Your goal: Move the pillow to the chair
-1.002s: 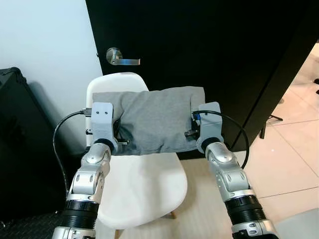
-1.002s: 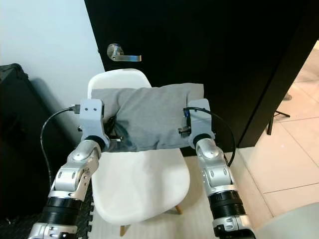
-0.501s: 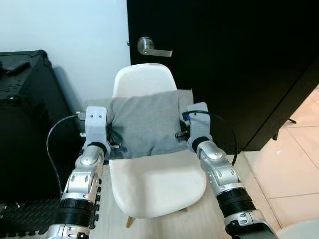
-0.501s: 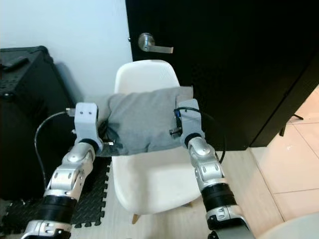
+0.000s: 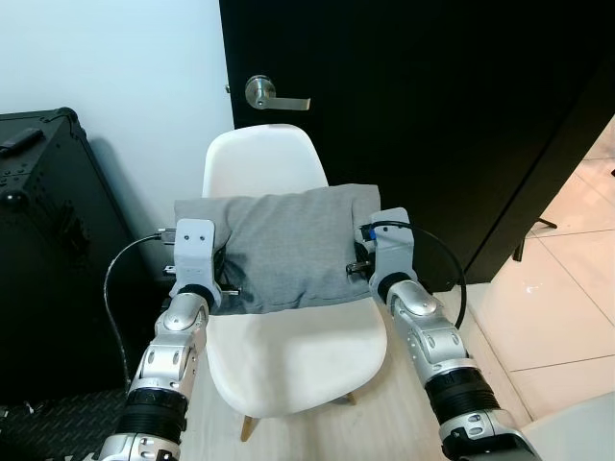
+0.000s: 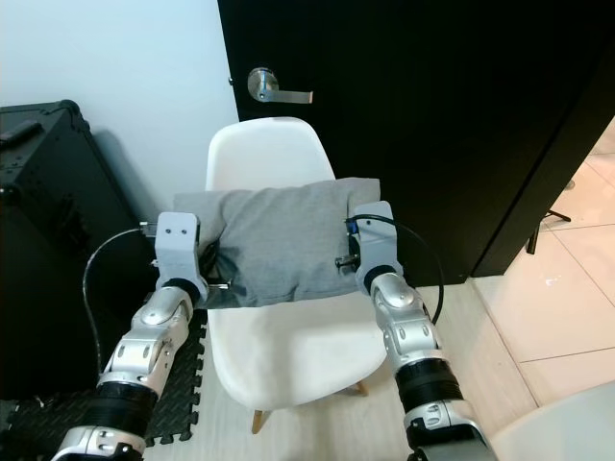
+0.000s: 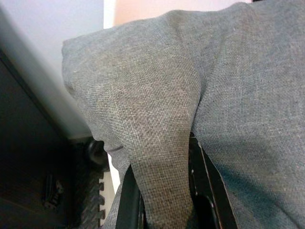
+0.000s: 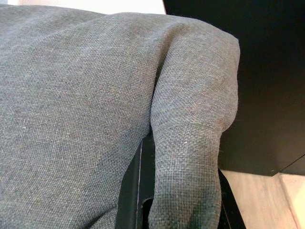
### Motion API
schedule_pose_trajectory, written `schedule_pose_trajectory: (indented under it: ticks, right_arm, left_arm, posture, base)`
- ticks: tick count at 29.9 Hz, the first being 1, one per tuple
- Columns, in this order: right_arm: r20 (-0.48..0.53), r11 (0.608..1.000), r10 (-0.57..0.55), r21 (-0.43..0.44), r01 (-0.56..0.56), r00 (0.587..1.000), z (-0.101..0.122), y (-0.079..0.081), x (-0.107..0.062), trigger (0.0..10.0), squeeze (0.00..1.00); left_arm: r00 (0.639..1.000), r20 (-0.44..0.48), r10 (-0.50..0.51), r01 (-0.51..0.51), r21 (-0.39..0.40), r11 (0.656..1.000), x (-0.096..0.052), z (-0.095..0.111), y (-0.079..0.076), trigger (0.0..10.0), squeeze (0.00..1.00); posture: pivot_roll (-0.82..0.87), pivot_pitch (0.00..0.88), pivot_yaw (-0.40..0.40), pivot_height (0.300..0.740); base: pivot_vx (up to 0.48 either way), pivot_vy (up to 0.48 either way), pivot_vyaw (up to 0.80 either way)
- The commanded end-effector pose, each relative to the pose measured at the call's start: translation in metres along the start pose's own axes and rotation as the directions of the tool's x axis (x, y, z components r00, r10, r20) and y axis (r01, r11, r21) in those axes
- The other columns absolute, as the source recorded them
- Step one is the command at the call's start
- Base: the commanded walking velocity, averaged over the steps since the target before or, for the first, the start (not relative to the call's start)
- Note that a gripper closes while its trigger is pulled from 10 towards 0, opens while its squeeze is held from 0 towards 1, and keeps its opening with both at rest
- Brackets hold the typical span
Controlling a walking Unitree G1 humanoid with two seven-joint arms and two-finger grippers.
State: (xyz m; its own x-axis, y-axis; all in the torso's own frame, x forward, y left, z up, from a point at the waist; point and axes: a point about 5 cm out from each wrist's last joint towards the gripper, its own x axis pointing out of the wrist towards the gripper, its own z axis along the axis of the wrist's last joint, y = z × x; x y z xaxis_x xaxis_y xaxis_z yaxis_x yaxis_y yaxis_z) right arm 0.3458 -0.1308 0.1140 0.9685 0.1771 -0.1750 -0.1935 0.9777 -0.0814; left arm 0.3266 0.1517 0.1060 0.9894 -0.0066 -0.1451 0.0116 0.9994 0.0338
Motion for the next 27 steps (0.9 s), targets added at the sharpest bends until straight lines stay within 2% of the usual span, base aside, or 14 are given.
schedule_pose_trajectory:
  ticks: [1,9,27]
  right_arm:
    - [0.019,1.0,0.021,-0.001,-0.021,1.0,0.0,0.0061,0.0,10.0,0.0]
    - [0.018,1.0,0.02,-0.004,-0.02,1.0,0.0004,0.0064,0.0009,10.0,0.0]
    - [0.047,1.0,0.009,0.016,-0.01,0.999,0.0049,0.0078,0.002,10.0,0.0]
  left_arm:
    - [0.999,0.044,-0.029,0.028,0.025,0.999,-0.0019,0.008,-0.0059,10.0,0.0]
    - [0.999,0.037,0.01,-0.011,0.009,1.0,-0.003,0.0015,-0.0006,10.0,0.0]
    - [0.998,0.043,0.041,-0.041,-0.009,0.999,-0.0008,0.004,0.0008,10.0,0.0]
  posture:
    - [0.03,0.053,-0.007,0.685]
    - [0.03,0.056,-0.01,0.68]
    - [0.03,0.057,-0.002,0.656]
  base:
    - [0.0,0.0,0.0]
    - [0.0,0.0,0.0]
    - [0.0,0.0,0.0]
